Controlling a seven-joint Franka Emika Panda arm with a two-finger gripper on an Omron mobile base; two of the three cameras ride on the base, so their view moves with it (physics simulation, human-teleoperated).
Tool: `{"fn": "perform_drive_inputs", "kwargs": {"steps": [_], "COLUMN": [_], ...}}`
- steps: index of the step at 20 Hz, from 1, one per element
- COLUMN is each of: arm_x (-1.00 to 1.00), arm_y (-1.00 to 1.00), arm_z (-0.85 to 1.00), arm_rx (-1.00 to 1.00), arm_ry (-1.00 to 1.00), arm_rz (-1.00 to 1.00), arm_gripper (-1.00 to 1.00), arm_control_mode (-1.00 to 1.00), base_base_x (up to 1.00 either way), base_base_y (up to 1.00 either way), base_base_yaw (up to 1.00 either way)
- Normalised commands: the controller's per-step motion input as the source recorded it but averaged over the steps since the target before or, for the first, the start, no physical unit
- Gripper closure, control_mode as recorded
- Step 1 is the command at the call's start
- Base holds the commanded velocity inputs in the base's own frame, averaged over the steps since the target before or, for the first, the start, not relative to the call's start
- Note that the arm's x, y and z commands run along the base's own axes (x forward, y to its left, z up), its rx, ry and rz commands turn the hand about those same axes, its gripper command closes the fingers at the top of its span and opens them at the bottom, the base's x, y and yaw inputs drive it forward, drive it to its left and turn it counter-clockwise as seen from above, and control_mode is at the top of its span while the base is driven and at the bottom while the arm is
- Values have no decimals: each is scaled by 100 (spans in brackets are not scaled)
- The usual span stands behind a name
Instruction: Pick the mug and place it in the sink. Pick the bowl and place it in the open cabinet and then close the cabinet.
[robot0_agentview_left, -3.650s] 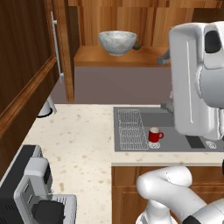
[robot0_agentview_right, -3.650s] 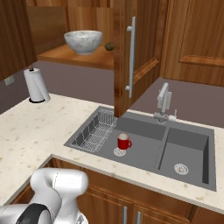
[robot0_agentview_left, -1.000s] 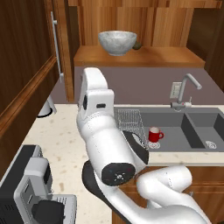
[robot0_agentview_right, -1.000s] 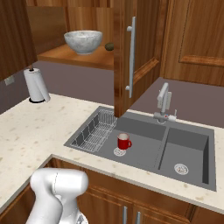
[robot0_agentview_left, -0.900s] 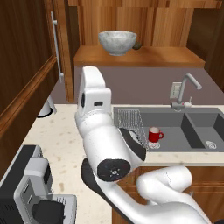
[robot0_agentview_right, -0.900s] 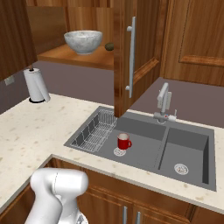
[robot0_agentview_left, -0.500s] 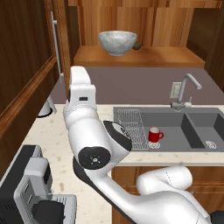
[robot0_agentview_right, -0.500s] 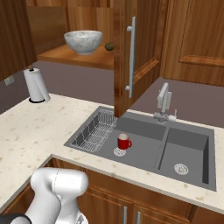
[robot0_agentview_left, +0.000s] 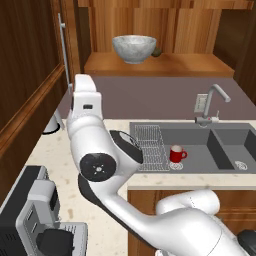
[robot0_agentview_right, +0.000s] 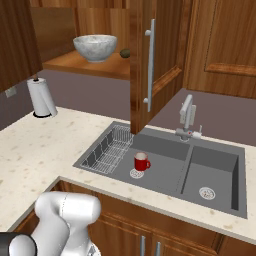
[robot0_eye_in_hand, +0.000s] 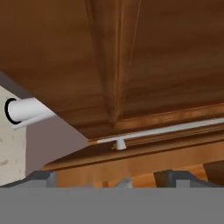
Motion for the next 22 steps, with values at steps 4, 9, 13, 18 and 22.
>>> {"fn": "perform_drive_inputs", "kwargs": {"steps": [4, 9, 13, 18, 22], "arm_x": [29, 24, 14, 0, 0], "arm_y": [0, 4, 11, 18, 21], "arm_z": [-4, -15, -19, -7, 0], "arm_rx": [0, 0, 0, 0, 0], "arm_ry": [4, 6, 7, 2, 0], "arm_rz": [0, 0, 0, 0, 0], "arm_gripper": [-100, -100, -100, -100, -100], "arm_control_mode": [-100, -100, -100, -100, -100], "base_base_x": [0, 0, 0, 0, 0], "base_base_y": [0, 0, 0, 0, 0], "base_base_yaw": [0, 0, 0, 0, 0]}}
